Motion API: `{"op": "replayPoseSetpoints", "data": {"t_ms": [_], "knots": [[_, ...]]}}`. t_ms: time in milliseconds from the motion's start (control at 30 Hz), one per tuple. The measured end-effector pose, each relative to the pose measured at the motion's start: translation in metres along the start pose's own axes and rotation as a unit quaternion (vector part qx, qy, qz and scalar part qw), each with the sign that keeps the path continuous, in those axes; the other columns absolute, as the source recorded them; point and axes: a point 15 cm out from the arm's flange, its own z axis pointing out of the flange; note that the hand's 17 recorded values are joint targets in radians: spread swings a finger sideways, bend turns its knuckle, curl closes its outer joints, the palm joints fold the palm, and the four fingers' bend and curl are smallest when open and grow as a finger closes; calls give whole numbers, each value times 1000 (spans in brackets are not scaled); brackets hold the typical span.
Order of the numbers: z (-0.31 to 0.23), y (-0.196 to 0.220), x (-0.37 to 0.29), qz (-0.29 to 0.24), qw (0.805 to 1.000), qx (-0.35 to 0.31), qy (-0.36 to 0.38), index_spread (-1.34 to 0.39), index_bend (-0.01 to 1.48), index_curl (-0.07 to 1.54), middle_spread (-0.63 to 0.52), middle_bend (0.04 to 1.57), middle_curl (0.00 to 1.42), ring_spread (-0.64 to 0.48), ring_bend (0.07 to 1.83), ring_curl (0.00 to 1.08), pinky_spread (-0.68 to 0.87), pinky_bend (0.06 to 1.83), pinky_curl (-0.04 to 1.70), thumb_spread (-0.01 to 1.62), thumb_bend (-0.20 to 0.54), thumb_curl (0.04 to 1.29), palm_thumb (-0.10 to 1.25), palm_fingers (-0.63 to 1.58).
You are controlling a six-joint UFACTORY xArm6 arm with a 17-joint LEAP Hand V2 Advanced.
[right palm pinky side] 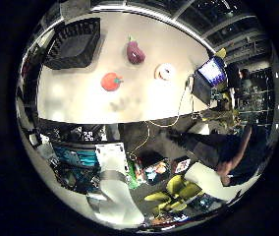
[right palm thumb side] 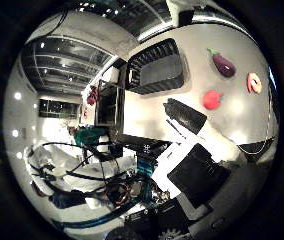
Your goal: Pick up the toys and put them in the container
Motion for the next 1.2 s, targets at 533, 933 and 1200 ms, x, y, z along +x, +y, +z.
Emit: {"op": "replayPoseSetpoints", "data": {"t_ms": [533,933,1200], "knots": [[16,-63,22,18,998,53,12,-395,136,303,0,216,317,148,262,183,428,296,296,1096,-28,340,738,341],[78,-134,86,71,995,64,31,-337,136,250,48,233,329,172,330,220,416,409,312,1065,-29,331,639,218],[123,-200,129,98,994,25,31,-295,134,232,92,245,331,190,352,232,403,462,318,1044,-40,302,528,140]]}}
